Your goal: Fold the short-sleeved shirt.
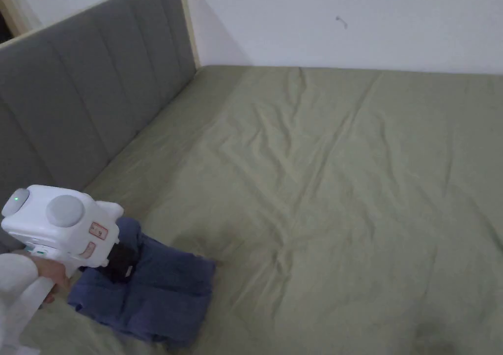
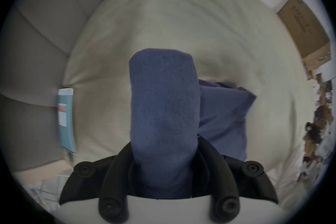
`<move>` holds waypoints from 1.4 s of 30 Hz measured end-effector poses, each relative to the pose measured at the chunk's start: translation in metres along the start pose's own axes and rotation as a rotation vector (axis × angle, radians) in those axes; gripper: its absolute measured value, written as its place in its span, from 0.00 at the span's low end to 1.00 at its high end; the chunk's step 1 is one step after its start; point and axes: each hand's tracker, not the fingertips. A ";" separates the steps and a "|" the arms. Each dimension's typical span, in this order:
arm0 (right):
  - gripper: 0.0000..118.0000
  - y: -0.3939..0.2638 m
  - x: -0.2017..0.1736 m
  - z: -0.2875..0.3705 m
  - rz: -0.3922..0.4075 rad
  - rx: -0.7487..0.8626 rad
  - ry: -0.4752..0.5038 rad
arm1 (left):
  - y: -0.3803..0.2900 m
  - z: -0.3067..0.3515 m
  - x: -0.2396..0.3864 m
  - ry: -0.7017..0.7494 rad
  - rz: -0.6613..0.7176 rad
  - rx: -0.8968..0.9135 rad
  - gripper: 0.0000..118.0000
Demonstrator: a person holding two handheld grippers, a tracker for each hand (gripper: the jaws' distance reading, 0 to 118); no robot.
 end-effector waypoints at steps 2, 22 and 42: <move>0.02 0.000 -0.001 -0.001 -0.005 -0.006 0.000 | -0.001 -0.011 -0.014 0.072 -0.003 0.008 0.28; 0.02 0.002 0.007 0.032 -0.011 0.078 0.058 | -0.086 0.099 0.098 -0.298 0.193 0.463 0.00; 0.04 0.011 -0.002 0.140 0.008 0.549 -0.035 | -0.162 0.192 0.303 -0.139 0.057 0.926 0.00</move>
